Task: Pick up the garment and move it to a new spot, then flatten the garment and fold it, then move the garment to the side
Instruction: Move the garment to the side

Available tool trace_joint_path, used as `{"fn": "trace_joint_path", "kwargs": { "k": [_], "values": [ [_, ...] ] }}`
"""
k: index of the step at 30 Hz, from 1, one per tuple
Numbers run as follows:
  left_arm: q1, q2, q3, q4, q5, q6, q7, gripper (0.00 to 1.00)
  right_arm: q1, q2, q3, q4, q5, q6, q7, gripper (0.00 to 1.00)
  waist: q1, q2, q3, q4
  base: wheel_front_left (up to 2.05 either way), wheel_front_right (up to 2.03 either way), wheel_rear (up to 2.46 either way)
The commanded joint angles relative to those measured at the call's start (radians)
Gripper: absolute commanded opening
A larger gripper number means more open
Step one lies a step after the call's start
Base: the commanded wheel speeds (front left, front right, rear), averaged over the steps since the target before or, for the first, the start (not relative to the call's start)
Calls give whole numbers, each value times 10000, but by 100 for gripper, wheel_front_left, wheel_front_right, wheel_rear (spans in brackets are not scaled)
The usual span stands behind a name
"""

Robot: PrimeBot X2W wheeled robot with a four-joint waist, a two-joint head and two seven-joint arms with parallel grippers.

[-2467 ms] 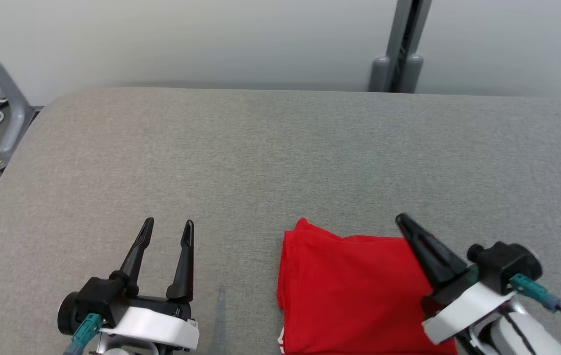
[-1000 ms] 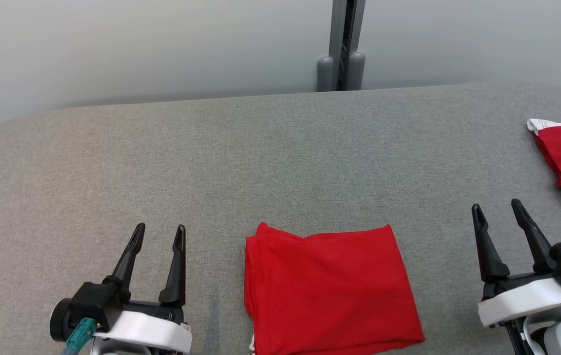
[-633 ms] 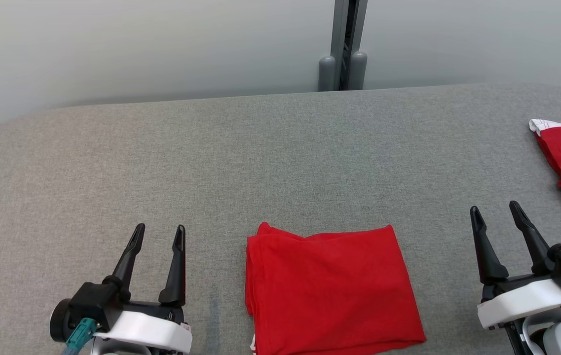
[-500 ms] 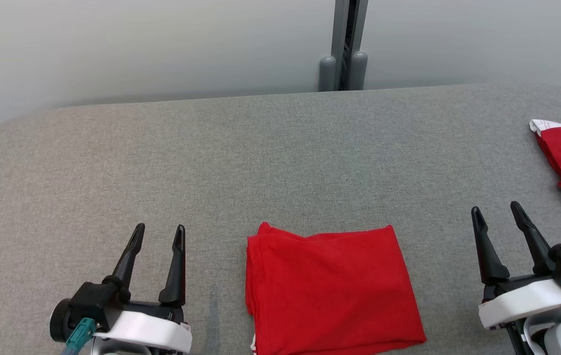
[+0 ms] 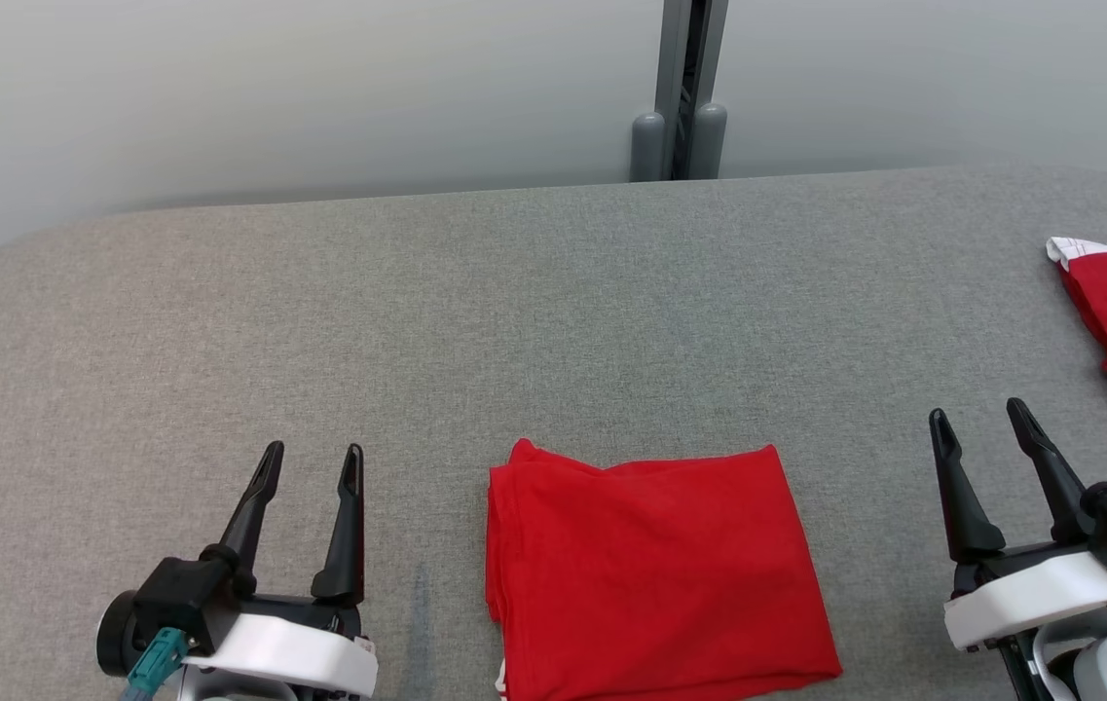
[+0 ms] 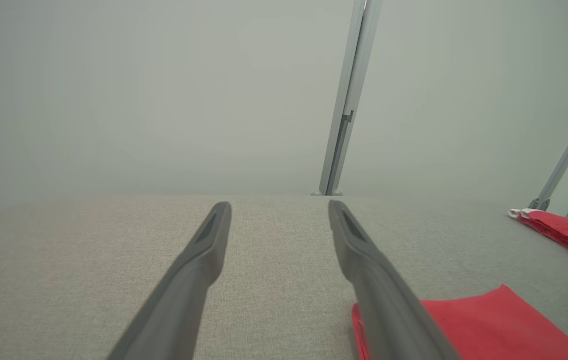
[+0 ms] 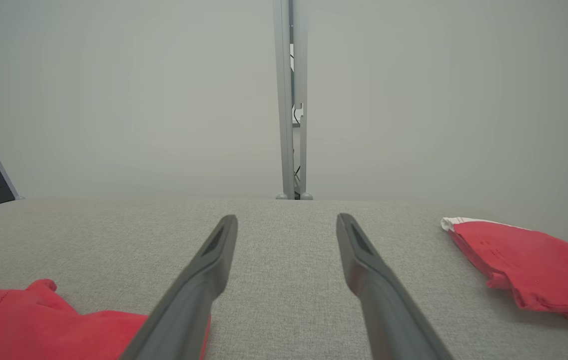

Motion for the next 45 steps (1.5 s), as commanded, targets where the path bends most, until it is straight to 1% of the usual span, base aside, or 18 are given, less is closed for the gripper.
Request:
{"fn": "trace_joint_path", "kwargs": {
  "k": [1, 11, 17, 20, 23, 28, 39, 41, 45],
  "values": [
    [-4, 37, 19, 16, -38, -5, -16, 100, 79, -84, 4, 30, -40, -4, -42, 100, 0, -1, 0, 10, 0, 0, 0],
    [-9, 37, -3, 57, -24, 23, -16, 100, 76, -118, 67, 69, -2, -4, -42, 100, 0, -1, 7, 41, 0, 0, 0],
    [-126, 37, -45, 13, 16, -5, -16, 100, 102, -84, 435, 258, 250, -4, -42, 100, 0, -1, 195, 81, 0, 0, 0],
    [-205, 37, -103, 4, 43, -24, -16, 100, 201, -41, 914, 440, 614, -4, -40, 100, 0, -1, 319, 128, 0, 0, 0],
    [-225, 37, -99, 35, 80, -42, -16, 100, 289, -215, 1665, 674, 1092, -4, -42, 100, 0, -1, 391, 162, 0, 0, 0],
    [-278, 37, -85, 59, 102, -55, -16, 100, 314, -349, 2519, 1478, 2022, -4, 266, 100, 0, -1, 500, 213, 0, 0, 0],
    [-487, 36, -216, 146, 178, -135, -16, 100, -340, -351, 3610, 2656, 3617, -4, 614, 100, 0, -1, 772, 448, 0, 0, 0],
    [-515, 37, -233, 159, 189, -150, -16, 100, -502, -473, 3786, 2806, 3841, -4, 619, 100, 0, -1, 822, 502, 0, 0, 0],
    [-559, 39, -297, 191, 211, -165, -16, 100, -741, -494, 4168, 3191, 4270, -4, 709, 100, 0, -1, 894, 605, 0, 0, 0]
  ]
}}
